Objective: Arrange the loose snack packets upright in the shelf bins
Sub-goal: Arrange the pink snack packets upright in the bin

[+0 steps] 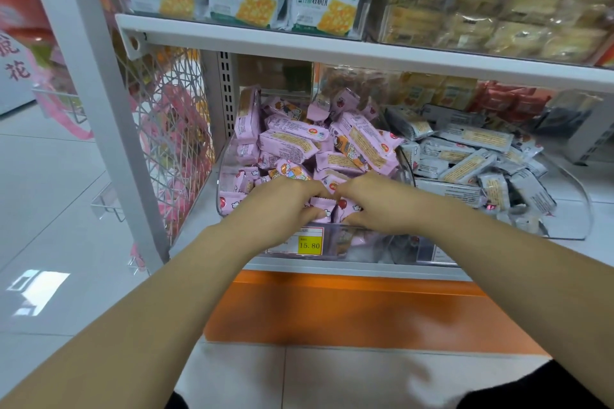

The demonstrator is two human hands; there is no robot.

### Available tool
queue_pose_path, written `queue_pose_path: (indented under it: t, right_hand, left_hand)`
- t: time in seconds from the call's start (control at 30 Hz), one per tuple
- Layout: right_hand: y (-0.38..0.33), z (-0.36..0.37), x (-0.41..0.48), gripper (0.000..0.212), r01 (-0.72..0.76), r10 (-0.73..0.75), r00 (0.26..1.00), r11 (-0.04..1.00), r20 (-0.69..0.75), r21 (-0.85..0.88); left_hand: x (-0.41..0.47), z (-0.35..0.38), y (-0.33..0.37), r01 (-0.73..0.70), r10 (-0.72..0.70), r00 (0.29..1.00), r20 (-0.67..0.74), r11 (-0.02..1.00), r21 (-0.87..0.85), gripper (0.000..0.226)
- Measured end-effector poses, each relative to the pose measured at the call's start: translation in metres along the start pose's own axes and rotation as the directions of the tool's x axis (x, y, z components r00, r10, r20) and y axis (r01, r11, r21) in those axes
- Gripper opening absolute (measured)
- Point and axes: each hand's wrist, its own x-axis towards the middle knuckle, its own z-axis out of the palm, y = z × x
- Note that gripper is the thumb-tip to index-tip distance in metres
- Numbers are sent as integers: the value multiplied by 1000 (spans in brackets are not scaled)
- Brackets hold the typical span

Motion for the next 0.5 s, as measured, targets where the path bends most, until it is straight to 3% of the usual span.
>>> queue_pose_path:
  t: [0.13,0.3,0.5]
  right_hand:
    - [0,-7,-5,32,10,-13,1000,995,28,98]
    - [-3,4,-11,16,-51,82,987,974,-135,220]
    - [3,6,-24,33,10,37,987,957,-156,290]
  left_hand:
    - [0,0,0,-5,5,1000,-5,1000,17,34]
    - [-1,-2,1,2,-2,1000,9,1000,20,34]
    - [-3,-3,3,-11,10,1000,15,999,31,34]
